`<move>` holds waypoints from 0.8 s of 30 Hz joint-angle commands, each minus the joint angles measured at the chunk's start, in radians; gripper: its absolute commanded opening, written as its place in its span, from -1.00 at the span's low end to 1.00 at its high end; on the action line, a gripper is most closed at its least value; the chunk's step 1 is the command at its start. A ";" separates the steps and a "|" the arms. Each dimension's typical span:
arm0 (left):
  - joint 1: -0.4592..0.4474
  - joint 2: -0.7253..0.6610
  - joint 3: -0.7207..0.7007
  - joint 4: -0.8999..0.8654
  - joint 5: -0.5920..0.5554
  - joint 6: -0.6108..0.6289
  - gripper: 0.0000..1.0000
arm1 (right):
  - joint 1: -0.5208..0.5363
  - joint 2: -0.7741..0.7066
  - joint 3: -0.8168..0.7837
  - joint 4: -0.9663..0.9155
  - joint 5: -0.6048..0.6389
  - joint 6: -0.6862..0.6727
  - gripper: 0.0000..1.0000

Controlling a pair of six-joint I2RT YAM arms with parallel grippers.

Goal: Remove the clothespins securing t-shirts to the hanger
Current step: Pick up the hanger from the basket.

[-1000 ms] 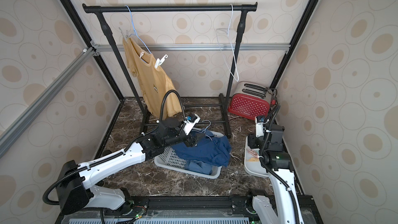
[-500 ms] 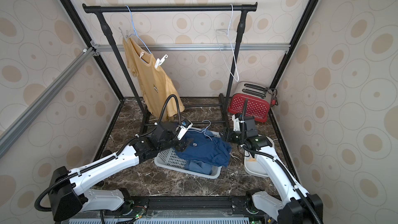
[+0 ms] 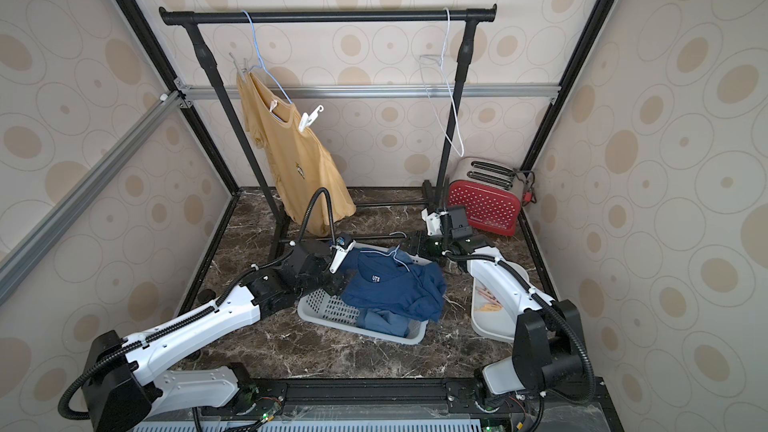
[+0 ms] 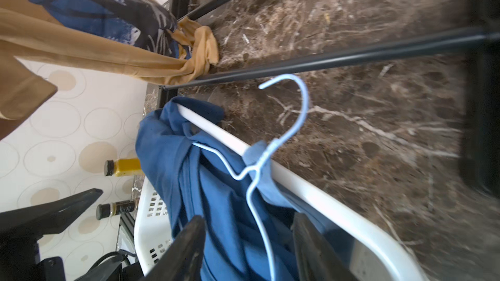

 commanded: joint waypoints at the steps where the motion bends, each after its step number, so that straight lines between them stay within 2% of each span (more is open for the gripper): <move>1: 0.040 -0.040 -0.015 -0.016 0.002 -0.038 0.49 | 0.014 0.044 0.036 0.038 -0.037 0.027 0.07; 3: 0.057 -0.050 -0.025 -0.012 0.011 -0.041 0.49 | 0.022 0.069 0.053 0.033 -0.024 0.038 0.06; 10: 0.070 -0.065 -0.042 -0.021 0.015 -0.037 0.50 | 0.021 0.121 0.072 0.052 0.074 0.051 0.27; 15: 0.073 -0.072 -0.062 -0.017 0.020 -0.042 0.51 | 0.022 0.204 0.140 0.040 0.057 0.031 0.34; 24: 0.090 -0.090 -0.073 -0.023 0.026 -0.038 0.51 | 0.022 0.316 0.208 0.115 -0.024 0.055 0.33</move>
